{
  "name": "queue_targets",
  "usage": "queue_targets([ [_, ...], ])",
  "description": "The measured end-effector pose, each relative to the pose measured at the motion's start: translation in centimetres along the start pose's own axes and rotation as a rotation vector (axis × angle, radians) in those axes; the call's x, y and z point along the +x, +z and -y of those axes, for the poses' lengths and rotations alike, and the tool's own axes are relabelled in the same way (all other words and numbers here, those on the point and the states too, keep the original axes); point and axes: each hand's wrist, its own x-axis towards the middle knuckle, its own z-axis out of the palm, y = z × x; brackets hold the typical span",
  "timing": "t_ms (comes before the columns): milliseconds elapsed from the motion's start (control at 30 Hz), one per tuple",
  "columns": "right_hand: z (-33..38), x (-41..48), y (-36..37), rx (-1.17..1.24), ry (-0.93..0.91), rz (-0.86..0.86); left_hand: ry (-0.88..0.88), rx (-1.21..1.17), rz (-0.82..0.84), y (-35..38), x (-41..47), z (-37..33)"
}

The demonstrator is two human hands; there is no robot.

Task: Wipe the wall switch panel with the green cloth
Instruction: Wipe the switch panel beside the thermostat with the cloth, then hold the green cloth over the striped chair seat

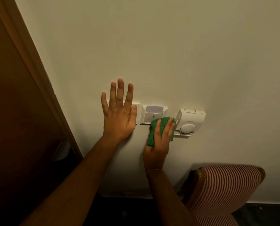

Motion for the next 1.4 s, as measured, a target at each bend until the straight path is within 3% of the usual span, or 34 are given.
queue_targets([
  [267, 4.9, -0.2, 1.7, -0.029, -0.097, 0.152, 0.020, -0.017, 0.029, -0.1, 0.0, 0.1],
  [567, 1.7, -2.0, -3.1, 0.094, -0.132, 0.299, 0.005, -0.035, 0.093, -1.2, -0.3, -0.1],
  [667, -0.7, -4.9, -6.4, 0.085, -0.223, 0.332, -0.057, -0.066, 0.105, -1.5, -3.6, -0.6],
  [800, -5.3, -9.9, -10.9, 0.037, -0.284, 0.471, -0.148, -0.094, 0.189, -0.2, -14.5, -3.9],
  [867, -8.1, -12.2, -13.0, -0.026, -0.246, 0.589, -0.153, -0.136, 0.309, 0.6, -20.3, -6.5],
  [1000, -13.2, -16.0, -16.5, -0.106, -0.099, 0.770, 0.004, -0.199, 0.647, 1.6, -28.5, -9.4],
  [1100, -17.7, -18.9, -18.7, -0.129, 0.057, 0.856, -0.029, -0.173, 0.823, 2.8, -31.8, -10.6],
  [1233, -23.3, -21.5, -20.9, -0.145, 0.249, 0.967, -0.005, -0.120, 0.931, 4.7, -34.9, -13.4],
  [1400, -30.1, -24.6, -21.3, -0.211, 0.333, 1.079, 0.049, -0.118, 1.010, 8.0, -39.3, -17.9],
])
